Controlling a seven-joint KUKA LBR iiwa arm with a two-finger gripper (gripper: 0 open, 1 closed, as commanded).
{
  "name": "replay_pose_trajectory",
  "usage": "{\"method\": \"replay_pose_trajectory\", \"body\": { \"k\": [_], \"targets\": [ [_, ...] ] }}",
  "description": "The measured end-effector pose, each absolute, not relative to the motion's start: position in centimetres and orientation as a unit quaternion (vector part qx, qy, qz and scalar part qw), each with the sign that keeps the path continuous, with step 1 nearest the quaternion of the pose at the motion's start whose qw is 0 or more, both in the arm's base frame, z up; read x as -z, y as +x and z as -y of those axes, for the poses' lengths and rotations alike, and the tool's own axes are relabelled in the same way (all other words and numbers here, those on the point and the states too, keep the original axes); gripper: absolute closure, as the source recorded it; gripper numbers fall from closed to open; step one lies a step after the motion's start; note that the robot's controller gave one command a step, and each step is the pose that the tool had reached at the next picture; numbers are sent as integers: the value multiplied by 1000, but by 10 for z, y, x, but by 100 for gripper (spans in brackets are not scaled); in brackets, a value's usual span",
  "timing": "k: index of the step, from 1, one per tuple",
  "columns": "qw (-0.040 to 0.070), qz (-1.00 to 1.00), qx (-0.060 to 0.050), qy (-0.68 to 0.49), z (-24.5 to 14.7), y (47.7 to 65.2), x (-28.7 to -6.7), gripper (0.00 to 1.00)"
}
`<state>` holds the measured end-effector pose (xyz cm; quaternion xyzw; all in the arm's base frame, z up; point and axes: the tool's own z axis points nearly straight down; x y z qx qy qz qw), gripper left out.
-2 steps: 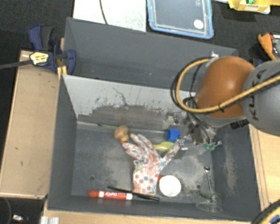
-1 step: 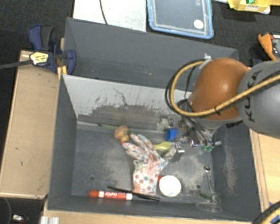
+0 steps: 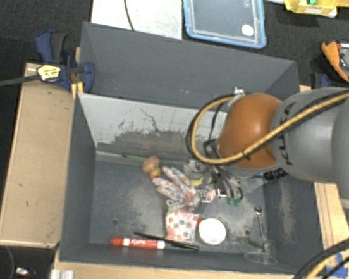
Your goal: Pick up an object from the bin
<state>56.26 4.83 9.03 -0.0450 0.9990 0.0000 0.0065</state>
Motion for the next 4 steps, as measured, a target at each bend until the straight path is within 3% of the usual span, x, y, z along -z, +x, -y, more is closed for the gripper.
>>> {"method": "replay_pose_trajectory", "body": {
  "k": [1, 2, 4],
  "targets": [
    [10, -999, -1, -53, -84, 564, -72, 100],
    [10, -999, -1, -53, -84, 564, -72, 100],
    [10, -998, 0, -54, -84, 563, -98, 100]
  ]
}}
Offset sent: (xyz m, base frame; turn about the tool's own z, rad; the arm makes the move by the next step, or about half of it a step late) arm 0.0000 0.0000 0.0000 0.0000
